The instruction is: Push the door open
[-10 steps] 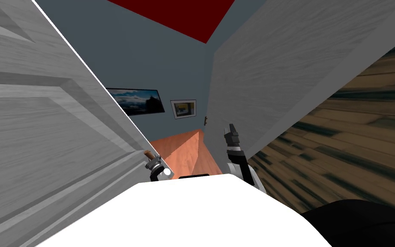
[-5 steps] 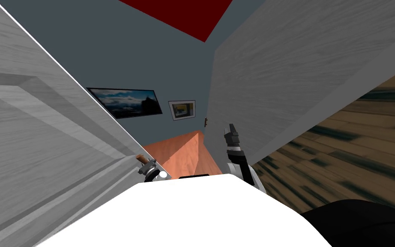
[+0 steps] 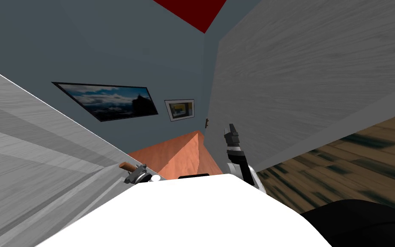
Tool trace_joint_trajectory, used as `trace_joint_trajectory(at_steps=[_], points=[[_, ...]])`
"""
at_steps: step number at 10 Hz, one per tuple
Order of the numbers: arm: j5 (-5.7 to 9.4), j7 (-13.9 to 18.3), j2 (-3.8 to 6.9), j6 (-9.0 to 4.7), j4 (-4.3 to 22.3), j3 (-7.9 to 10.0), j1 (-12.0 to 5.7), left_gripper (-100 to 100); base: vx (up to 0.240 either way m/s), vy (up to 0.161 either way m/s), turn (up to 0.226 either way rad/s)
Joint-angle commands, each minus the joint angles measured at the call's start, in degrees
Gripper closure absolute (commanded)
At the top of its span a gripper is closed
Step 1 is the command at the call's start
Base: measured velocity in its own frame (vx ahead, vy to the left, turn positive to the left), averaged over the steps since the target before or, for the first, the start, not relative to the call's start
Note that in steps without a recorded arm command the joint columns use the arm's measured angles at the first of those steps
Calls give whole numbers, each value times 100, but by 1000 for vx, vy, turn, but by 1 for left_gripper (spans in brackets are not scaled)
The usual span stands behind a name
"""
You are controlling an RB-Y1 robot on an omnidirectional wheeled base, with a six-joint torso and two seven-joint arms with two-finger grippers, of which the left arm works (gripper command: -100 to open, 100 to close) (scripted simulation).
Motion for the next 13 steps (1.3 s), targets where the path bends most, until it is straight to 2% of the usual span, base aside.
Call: trace_joint_trajectory(at_steps=[1, 2, 3, 6, 7, 8, 10, 11, 13], points=[[51, 50, 100, -139, 191, 84, -46, 100, 70, 79, -31], [51, 50, 100, -139, 191, 84, -46, 100, 22, 38, -3], [173, 25, 120, -160, 120, 212, 47, 100, 62, 37, -121], [361, -15, 129, -193, 9, 408, 190, 100, 106, 89, -75], [361, -15, 129, -193, 9, 408, 190, 100, 54, 70, -20], [487, -42, 121, -215, -65, 539, 286, 100, 82, 85, -115], [610, -68, 105, -237, -137, 669, 380, 100, 102, 108, -77], [732, -94, 83, -258, -209, 796, 473, 100, 122, 106, -100], [732, -94, 83, -258, -209, 796, 473, 100, 65, 72, -22]])
